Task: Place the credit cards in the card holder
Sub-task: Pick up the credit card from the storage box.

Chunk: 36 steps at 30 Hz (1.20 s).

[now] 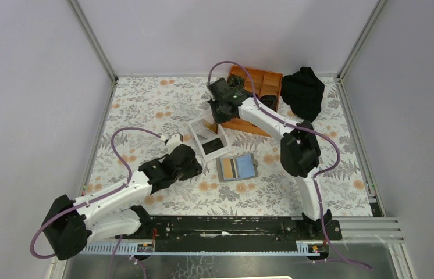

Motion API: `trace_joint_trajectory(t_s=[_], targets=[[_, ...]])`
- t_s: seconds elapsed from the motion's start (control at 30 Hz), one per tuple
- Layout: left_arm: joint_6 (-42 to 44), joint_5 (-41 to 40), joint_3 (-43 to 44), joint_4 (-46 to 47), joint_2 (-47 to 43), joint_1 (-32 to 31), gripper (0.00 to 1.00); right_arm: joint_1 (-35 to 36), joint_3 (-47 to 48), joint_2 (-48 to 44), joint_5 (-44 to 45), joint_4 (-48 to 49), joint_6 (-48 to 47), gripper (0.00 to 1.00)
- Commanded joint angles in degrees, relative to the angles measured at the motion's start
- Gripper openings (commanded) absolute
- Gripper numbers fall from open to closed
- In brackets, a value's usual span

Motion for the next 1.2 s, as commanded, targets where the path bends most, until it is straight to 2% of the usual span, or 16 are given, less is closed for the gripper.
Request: trace_joint_trajectory(t_s=[0.0, 0.2, 0.3, 0.4, 0.57, 0.73, 0.87, 1.0, 1.17], targets=[[0.6, -2.55, 1.07, 1.94, 0.53, 0.4, 0.51, 0.68, 1.04, -5.25, 4.54, -0.3, -1.86, 0.0], [2.6, -3.59, 2.43, 2.87, 1.0, 1.5, 0.55, 0.96, 0.06, -9.09, 4.65, -0.79, -2.27, 0.0], [5.26, -3.43, 2.73, 5.15, 0.15, 2.5, 0.61, 0.97, -1.36, -12.52, 3.0, -1.93, -2.63, 0.0], [8.79, -2.08, 2.13, 10.08, -1.97, 3.52, 0.68, 0.93, -3.97, -16.6, -0.5, -3.73, -3.08, 0.0], [14.39, 2.41, 0.01, 18.12, -6.63, 5.46, 0.71, 0.96, -13.67, -26.11, -8.35, -3.82, -2.33, 0.0], [18.94, 9.57, -2.98, 26.01, -11.3, 6.63, 0.74, 0.93, -24.01, -37.21, -17.21, -3.53, -0.38, 0.0], [21.03, 18.94, -5.18, 31.07, -12.93, 7.33, 0.76, 0.97, -30.82, -43.57, -24.98, -3.35, 0.97, 0.0], [21.56, 27.98, -6.78, 34.67, -12.57, 7.52, 0.76, 0.97, -35.04, -47.75, -31.0, -3.06, 2.4, 0.0], [21.65, 35.32, -8.06, 37.43, -11.8, 7.75, 0.76, 0.88, -39.59, -50.54, -36.65, -1.13, 4.21, 0.0]])
